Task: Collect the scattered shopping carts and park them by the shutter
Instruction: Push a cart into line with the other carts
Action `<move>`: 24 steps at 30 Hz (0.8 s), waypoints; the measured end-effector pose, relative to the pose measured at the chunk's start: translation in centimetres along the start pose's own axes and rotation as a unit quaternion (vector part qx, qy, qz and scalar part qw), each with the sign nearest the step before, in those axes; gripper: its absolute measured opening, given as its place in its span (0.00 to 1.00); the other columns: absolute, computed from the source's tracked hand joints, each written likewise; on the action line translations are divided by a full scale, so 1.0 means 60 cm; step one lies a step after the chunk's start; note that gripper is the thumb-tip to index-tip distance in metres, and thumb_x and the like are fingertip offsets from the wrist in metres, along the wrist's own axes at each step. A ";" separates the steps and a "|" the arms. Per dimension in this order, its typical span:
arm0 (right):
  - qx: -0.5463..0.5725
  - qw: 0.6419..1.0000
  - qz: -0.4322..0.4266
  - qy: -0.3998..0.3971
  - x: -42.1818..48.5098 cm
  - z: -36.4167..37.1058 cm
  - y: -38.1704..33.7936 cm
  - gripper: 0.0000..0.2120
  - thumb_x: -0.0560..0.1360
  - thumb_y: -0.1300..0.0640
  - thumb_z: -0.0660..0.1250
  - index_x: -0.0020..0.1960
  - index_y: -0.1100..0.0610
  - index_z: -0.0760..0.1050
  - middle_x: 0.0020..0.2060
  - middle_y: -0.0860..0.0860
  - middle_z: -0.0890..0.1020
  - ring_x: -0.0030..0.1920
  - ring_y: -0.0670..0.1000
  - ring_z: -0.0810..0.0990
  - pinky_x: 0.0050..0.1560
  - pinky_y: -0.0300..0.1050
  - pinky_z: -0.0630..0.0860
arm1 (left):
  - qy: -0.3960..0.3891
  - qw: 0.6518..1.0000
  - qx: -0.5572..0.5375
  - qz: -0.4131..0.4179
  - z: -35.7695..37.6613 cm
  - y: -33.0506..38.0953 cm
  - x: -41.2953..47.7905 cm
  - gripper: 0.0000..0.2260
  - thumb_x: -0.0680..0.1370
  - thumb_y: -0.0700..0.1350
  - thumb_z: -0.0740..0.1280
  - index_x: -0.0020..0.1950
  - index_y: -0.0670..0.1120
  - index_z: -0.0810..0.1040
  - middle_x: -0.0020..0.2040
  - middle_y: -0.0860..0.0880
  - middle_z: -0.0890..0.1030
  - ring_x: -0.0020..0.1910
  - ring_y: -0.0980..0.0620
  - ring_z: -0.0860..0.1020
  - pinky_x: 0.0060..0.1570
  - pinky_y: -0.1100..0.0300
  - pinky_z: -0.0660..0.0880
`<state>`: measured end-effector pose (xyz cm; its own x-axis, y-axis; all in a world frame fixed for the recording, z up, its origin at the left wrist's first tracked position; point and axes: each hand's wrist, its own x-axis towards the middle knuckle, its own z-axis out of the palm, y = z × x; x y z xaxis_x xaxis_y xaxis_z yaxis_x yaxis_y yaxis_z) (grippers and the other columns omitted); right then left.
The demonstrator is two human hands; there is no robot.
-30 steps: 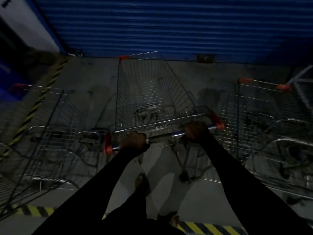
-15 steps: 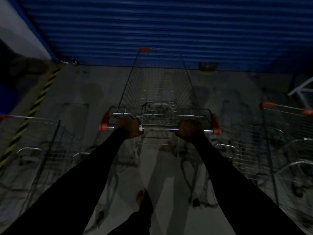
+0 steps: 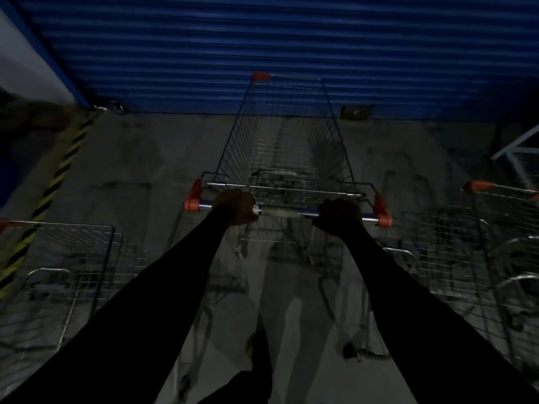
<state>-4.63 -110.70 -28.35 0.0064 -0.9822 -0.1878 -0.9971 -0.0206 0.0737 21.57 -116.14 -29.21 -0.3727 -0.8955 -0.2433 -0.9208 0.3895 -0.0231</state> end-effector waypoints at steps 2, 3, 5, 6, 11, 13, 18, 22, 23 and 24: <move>0.012 1.000 -0.002 -0.005 -0.022 0.002 -0.007 0.19 0.72 0.42 0.67 0.54 0.56 0.77 0.52 0.57 0.81 0.55 0.59 0.79 0.53 0.48 0.72 | -0.014 1.000 -0.004 -0.002 0.004 0.004 -0.021 0.20 0.70 0.60 0.65 0.53 0.48 0.80 0.53 0.44 0.83 0.53 0.42 0.81 0.51 0.52 0.76; 0.016 1.000 -0.003 -0.008 -0.033 0.006 -0.010 0.19 0.71 0.42 0.67 0.54 0.56 0.77 0.52 0.57 0.81 0.54 0.59 0.79 0.53 0.48 0.72 | -0.020 1.000 -0.004 -0.003 0.005 0.007 -0.034 0.19 0.70 0.59 0.66 0.53 0.48 0.80 0.53 0.44 0.83 0.54 0.42 0.81 0.51 0.52 0.76; 0.013 1.000 -0.009 -0.022 -0.063 0.012 -0.019 0.19 0.71 0.41 0.66 0.54 0.54 0.77 0.52 0.55 0.82 0.55 0.58 0.79 0.53 0.48 0.73 | -0.026 1.000 -0.005 -0.001 0.013 0.010 -0.064 0.19 0.70 0.59 0.66 0.53 0.48 0.80 0.53 0.44 0.83 0.54 0.43 0.81 0.51 0.52 0.76; 0.011 0.999 -0.009 -0.029 -0.081 0.014 -0.023 0.19 0.71 0.40 0.65 0.54 0.53 0.76 0.52 0.54 0.81 0.55 0.58 0.79 0.53 0.48 0.73 | -0.030 1.000 -0.006 0.000 0.018 0.012 -0.081 0.19 0.70 0.59 0.65 0.53 0.48 0.81 0.53 0.45 0.83 0.54 0.43 0.81 0.51 0.52 0.76; 0.040 0.998 -0.004 -0.044 -0.187 0.024 -0.047 0.20 0.70 0.40 0.66 0.54 0.52 0.78 0.52 0.55 0.82 0.55 0.58 0.79 0.54 0.48 0.73 | -0.039 0.999 -0.029 -0.017 0.037 0.036 -0.193 0.19 0.71 0.58 0.64 0.52 0.47 0.81 0.54 0.45 0.83 0.55 0.43 0.80 0.53 0.53 0.76; 0.046 0.998 -0.006 -0.042 -0.236 0.027 -0.057 0.19 0.70 0.41 0.67 0.54 0.52 0.79 0.52 0.55 0.82 0.55 0.58 0.80 0.53 0.48 0.74 | -0.039 0.998 -0.028 -0.030 0.047 0.048 -0.241 0.18 0.71 0.59 0.66 0.53 0.48 0.81 0.54 0.45 0.83 0.56 0.43 0.80 0.53 0.53 0.75; 0.036 0.999 -0.021 -0.032 -0.358 0.058 -0.077 0.19 0.71 0.40 0.66 0.53 0.53 0.78 0.52 0.55 0.82 0.55 0.57 0.80 0.53 0.48 0.73 | -0.040 0.999 -0.019 -0.028 0.083 0.080 -0.367 0.19 0.71 0.59 0.65 0.53 0.48 0.82 0.52 0.45 0.83 0.54 0.44 0.81 0.52 0.53 0.77; 0.020 0.999 -0.034 -0.028 -0.450 0.082 -0.088 0.20 0.71 0.40 0.65 0.53 0.54 0.77 0.51 0.54 0.82 0.55 0.57 0.79 0.53 0.47 0.73 | -0.049 0.998 -0.011 -0.025 0.105 0.109 -0.462 0.27 0.64 0.63 0.57 0.50 0.48 0.81 0.49 0.44 0.84 0.50 0.42 0.82 0.50 0.51 0.78; 0.022 0.999 -0.035 -0.026 -0.471 0.087 -0.091 0.20 0.71 0.40 0.65 0.52 0.54 0.77 0.51 0.54 0.82 0.55 0.57 0.79 0.53 0.47 0.73 | -0.046 0.999 -0.008 -0.021 0.111 0.115 -0.485 0.28 0.63 0.63 0.55 0.50 0.47 0.81 0.49 0.43 0.83 0.49 0.42 0.82 0.50 0.51 0.78; 0.026 0.999 -0.032 -0.025 -0.489 0.089 -0.093 0.19 0.70 0.40 0.65 0.52 0.54 0.77 0.50 0.54 0.82 0.55 0.57 0.79 0.53 0.47 0.73 | -0.044 0.999 -0.006 -0.019 0.117 0.119 -0.503 0.29 0.62 0.63 0.54 0.50 0.47 0.81 0.49 0.43 0.83 0.49 0.41 0.81 0.50 0.51 0.78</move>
<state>0.34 -80.79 -28.52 0.0675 -0.9687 -0.2390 -0.9974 -0.0718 0.0094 27.05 -84.79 -28.82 -0.3263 -0.8872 -0.3262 -0.9356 0.3524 -0.0226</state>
